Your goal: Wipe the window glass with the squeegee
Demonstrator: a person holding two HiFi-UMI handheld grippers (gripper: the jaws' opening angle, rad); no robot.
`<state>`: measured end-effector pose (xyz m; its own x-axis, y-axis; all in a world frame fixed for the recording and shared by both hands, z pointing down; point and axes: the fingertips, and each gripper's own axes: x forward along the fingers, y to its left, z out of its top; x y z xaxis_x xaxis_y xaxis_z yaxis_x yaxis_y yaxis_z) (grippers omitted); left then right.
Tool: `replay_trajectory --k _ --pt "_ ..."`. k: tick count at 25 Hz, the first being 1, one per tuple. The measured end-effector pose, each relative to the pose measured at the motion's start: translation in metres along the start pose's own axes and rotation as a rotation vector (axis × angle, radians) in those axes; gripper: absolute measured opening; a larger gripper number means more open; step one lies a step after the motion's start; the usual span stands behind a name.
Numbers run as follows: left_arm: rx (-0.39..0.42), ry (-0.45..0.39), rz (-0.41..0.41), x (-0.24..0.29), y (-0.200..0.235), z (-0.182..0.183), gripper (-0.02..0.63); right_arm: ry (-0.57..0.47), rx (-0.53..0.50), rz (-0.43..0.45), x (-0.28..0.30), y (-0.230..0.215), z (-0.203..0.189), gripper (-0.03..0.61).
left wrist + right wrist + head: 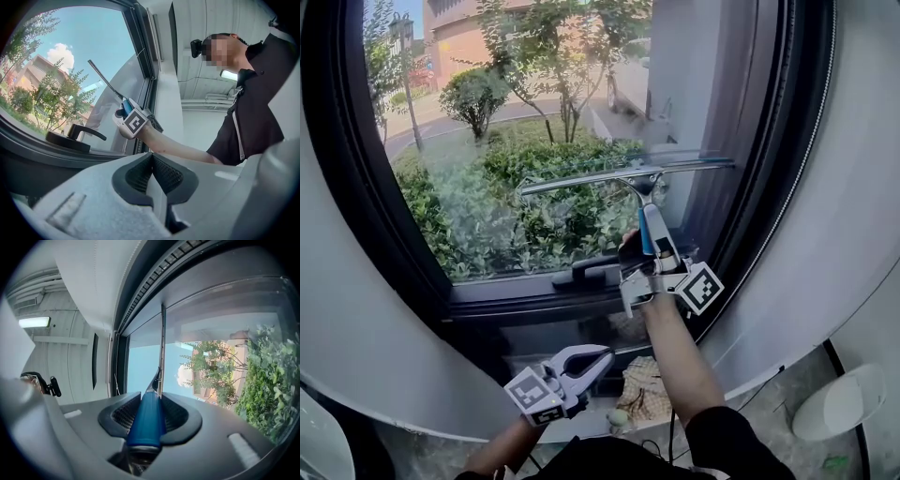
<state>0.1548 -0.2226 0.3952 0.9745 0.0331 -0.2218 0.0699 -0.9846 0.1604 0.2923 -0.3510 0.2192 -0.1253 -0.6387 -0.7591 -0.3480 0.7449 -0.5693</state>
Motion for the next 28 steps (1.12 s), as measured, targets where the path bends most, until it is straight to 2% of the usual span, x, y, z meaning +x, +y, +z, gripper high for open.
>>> replay_trajectory --k 4,7,11,28 --pt "-0.013 -0.03 -0.017 0.002 -0.002 0.009 -0.005 -0.001 0.004 -0.002 -0.005 -0.004 -0.003 0.135" --pt "-0.005 -0.003 -0.006 0.0 0.002 0.004 -0.005 -0.002 0.008 -0.012 -0.009 -0.006 -0.004 0.135" --pt "-0.039 -0.007 -0.021 0.001 -0.002 0.007 -0.005 -0.006 0.011 -0.025 -0.014 -0.009 -0.005 0.135" --pt "-0.037 0.054 0.01 -0.011 0.001 -0.013 -0.003 -0.053 0.063 -0.067 -0.045 -0.028 -0.02 0.135"
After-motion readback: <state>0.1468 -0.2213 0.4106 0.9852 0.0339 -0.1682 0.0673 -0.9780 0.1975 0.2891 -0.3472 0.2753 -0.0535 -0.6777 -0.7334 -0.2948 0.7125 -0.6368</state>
